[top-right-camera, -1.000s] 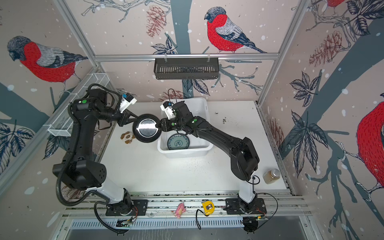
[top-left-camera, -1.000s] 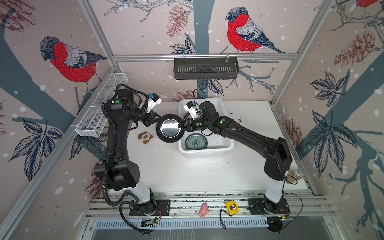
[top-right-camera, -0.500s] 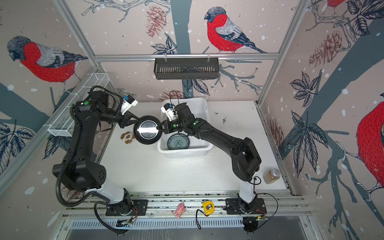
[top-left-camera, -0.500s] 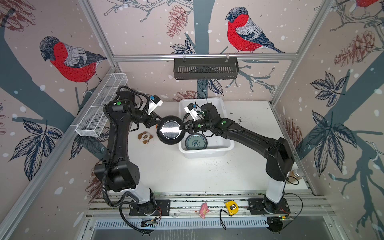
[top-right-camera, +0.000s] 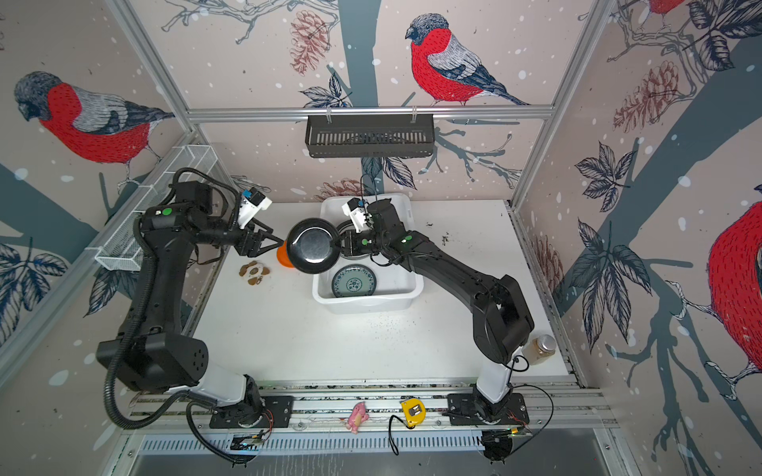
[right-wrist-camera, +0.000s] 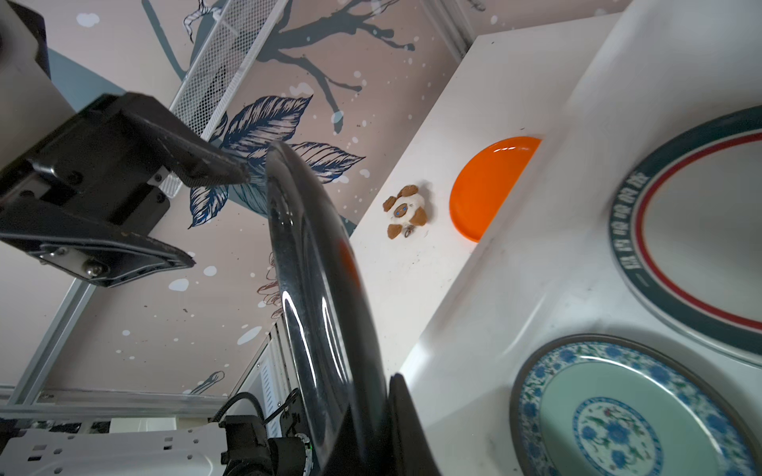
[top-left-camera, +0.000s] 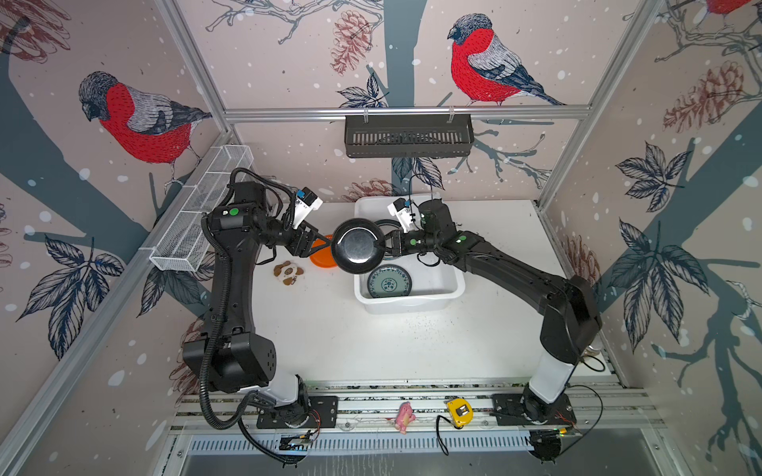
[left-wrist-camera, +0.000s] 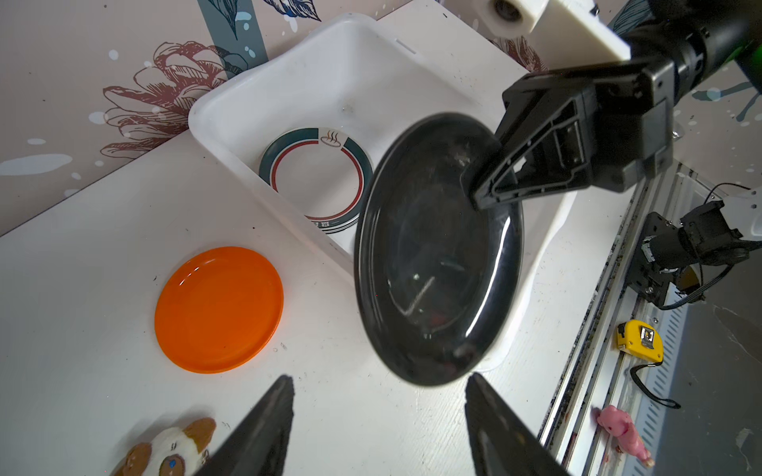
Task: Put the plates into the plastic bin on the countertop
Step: 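Grip the black plate's rim with the right gripper and open the left gripper, then carry the black plate into the bin with the right gripper while the left withdraws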
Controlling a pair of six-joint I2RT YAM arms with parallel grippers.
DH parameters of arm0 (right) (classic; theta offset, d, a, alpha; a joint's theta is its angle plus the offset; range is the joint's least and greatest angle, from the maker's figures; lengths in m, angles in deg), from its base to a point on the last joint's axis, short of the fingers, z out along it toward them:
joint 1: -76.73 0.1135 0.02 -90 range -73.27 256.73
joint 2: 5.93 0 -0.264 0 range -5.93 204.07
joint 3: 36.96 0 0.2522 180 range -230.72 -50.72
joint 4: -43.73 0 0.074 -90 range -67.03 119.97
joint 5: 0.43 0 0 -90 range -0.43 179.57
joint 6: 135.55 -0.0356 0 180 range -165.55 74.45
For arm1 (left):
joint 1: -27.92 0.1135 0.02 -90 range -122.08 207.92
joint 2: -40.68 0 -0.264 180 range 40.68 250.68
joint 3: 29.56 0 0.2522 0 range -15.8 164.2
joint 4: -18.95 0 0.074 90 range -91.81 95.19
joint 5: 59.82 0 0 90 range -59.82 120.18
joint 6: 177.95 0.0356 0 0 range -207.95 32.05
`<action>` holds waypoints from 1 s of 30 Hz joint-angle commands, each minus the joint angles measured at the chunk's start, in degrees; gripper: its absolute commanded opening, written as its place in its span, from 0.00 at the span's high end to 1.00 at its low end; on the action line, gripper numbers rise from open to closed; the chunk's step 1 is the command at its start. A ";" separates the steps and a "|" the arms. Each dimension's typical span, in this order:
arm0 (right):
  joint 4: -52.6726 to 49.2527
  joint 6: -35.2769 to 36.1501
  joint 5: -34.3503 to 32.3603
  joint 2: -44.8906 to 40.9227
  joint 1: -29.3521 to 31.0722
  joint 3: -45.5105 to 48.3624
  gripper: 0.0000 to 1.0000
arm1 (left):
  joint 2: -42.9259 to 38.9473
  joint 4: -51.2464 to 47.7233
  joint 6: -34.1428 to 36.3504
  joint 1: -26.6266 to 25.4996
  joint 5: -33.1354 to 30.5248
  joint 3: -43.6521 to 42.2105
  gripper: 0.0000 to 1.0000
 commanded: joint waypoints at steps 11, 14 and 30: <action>-13.39 8.17 0.74 -2.96 -10.51 2.97 0.96 | -1.44 0.98 0.39 0.00 0.43 -3.40 0.34; -13.73 8.28 1.11 -2.90 -11.36 3.86 0.96 | -1.26 0.89 0.26 -0.01 0.67 -3.70 0.34; -20.91 8.90 -2.63 2.75 -11.70 -1.77 0.96 | -4.23 12.47 -10.87 -0.18 -2.52 -7.62 0.29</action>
